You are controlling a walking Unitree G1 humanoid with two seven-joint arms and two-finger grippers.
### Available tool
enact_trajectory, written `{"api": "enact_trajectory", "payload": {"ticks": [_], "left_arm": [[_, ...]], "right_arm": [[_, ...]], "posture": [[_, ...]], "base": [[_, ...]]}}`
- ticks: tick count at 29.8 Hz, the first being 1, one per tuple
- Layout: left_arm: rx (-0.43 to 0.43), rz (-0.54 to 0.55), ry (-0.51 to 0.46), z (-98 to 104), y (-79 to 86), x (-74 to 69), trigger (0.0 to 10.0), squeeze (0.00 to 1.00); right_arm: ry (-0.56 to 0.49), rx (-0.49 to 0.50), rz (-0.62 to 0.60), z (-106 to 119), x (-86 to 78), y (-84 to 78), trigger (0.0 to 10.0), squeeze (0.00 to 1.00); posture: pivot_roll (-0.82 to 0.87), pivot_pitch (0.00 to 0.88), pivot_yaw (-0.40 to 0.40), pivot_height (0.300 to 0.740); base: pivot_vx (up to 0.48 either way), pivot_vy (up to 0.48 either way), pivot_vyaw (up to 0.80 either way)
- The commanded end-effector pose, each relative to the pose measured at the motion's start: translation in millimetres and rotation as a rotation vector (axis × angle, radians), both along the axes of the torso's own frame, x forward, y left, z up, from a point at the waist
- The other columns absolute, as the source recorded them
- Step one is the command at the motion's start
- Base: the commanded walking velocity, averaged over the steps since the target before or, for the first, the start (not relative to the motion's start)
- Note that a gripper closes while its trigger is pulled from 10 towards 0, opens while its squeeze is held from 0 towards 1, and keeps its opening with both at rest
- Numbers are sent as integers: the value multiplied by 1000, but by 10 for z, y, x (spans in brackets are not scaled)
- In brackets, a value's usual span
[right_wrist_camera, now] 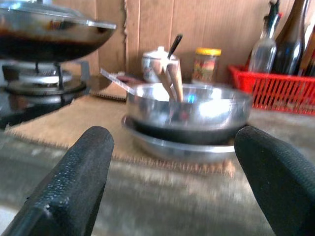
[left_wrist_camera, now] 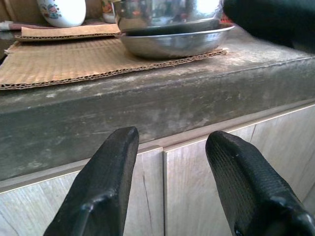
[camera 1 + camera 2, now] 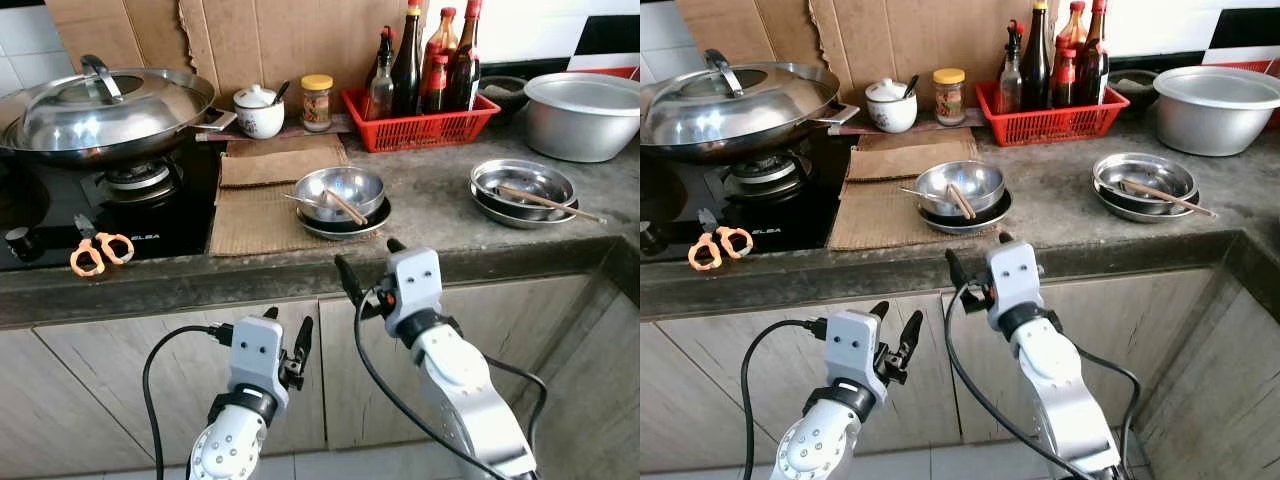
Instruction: Kitchen organization
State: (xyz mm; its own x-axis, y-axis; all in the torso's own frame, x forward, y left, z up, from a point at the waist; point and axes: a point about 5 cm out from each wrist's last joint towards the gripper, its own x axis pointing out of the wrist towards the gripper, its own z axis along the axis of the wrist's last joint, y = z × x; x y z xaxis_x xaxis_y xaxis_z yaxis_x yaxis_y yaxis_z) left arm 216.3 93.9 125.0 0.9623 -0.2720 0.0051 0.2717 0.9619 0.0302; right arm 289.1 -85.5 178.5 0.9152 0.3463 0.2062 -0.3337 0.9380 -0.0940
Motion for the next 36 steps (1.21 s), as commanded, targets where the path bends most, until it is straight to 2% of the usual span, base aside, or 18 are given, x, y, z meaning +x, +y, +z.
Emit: {"api": "enact_trajectory", "payload": {"ticks": [1,16,36], "left_arm": [[4,2,-7,2,8,10,10000,0],[-1,-2,-20,-2,-17,5,10000,0],[-1,-5,-27,-17,-37,24,10000,0]], "right_arm": [[-12,11,-13,30,33,-11,10000,0],[-64,55,-24,238,204,38,10000,0],[-46,79,24,234,256,162,10000,0]], "posture": [[95,25,6,740],[99,8,-8,740],[102,0,-16,740]], "base": [[0,0,0],[0,0,0],[0,0,0]]}}
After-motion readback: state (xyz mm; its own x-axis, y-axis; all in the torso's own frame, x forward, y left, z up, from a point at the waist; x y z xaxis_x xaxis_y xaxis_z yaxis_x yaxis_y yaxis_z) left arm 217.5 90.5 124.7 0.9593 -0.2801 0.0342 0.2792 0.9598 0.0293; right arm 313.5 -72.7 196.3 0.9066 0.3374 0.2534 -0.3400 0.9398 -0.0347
